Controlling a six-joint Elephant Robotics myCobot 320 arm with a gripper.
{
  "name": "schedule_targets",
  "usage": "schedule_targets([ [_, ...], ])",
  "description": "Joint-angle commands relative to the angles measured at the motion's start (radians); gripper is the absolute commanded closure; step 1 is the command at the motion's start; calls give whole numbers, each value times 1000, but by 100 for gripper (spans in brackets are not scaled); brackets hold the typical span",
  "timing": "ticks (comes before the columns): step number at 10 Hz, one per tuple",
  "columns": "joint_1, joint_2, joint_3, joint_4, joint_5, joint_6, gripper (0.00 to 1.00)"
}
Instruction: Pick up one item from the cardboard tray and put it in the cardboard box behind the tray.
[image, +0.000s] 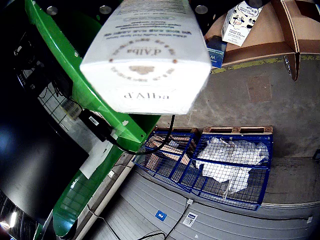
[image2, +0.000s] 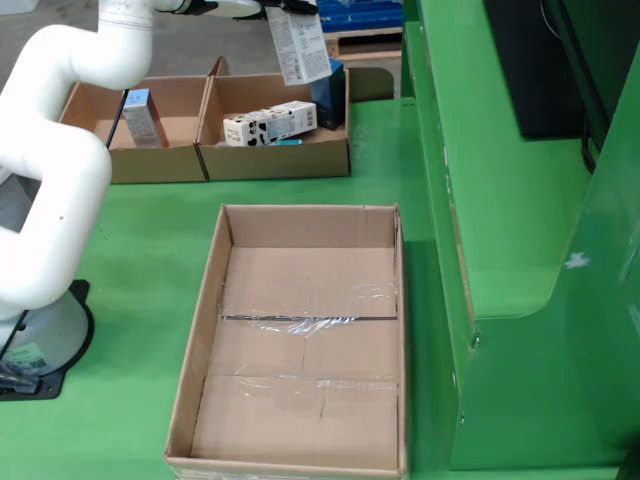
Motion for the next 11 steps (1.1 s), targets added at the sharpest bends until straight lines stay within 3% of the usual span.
schedule_targets([
  [1, 5, 39, 28, 17, -13, 2, 100],
  [11, 17, 39, 28, 17, -13, 42, 100],
])
